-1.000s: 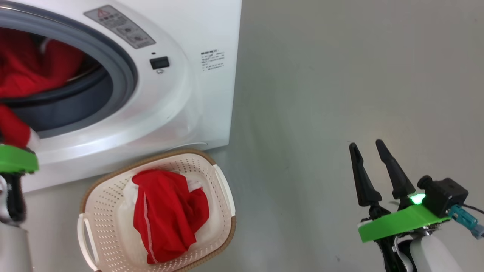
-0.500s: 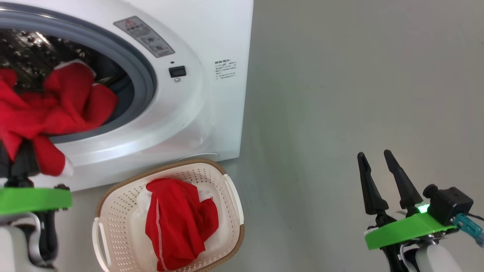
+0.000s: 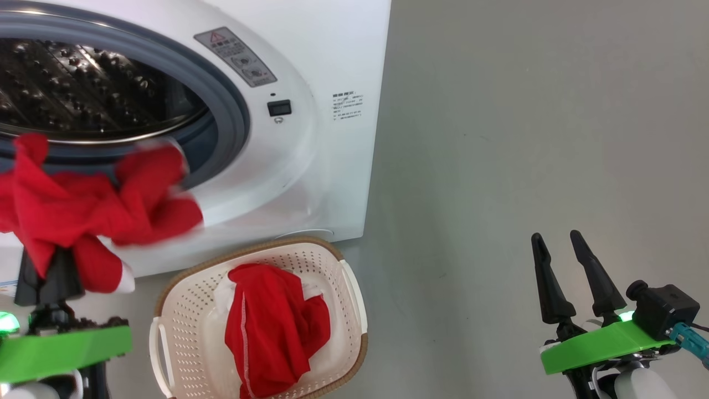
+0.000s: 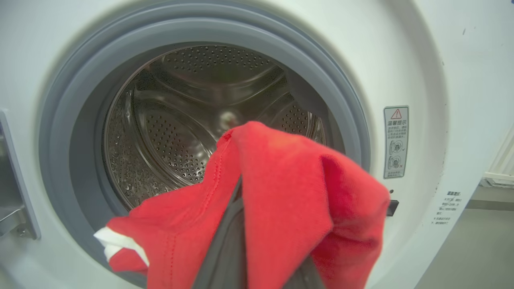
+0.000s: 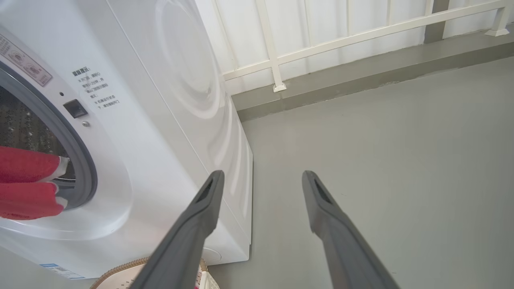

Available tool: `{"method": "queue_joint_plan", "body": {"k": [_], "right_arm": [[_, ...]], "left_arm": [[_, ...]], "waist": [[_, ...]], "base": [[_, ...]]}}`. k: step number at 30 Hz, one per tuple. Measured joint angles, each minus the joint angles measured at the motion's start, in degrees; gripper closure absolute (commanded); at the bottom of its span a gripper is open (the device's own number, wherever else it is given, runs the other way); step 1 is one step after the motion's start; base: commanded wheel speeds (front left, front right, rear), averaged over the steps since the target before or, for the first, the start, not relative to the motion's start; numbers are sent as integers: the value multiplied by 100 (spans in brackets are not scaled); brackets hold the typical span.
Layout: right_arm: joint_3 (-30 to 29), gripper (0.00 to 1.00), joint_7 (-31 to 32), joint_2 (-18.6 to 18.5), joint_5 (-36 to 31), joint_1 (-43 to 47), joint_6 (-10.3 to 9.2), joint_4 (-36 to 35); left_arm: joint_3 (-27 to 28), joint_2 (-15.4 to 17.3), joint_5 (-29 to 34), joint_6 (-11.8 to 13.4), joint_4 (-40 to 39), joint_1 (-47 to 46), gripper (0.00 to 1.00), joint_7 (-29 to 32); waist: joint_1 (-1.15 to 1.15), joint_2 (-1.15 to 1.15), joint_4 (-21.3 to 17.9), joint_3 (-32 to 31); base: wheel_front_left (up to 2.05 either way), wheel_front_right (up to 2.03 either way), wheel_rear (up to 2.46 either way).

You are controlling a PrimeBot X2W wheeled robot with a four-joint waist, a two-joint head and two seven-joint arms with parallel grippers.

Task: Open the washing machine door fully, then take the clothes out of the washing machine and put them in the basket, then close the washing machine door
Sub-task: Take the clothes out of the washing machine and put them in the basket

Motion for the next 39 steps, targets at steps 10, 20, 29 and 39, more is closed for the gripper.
{"method": "queue_joint_plan", "body": {"k": [10, 20, 29, 39], "right_arm": [[9, 0, 0, 1, -34, 3, 0, 0], [16, 0, 0, 1, -34, -2, -1, -12], [63, 0, 0, 1, -31, -135, 0, -71], [115, 0, 0, -1, -31, -388, 0, -130]], "left_arm": [[-156, -97, -26, 0, -283, 436, 100, 0], [-417, -123, -38, 0, 398, 477, 100, 1], [-681, -99, 20, 0, 1493, 333, 100, 1], [-1156, 125, 21, 0, 2730, -320, 100, 2]], "waist": [[0, 0, 24, 4], [0, 0, -16, 171], [0, 0, -39, 505], [0, 0, -85, 1006]], "base": [[0, 0, 0], [0, 0, 0], [0, 0, 0], [0, 0, 0]]}}
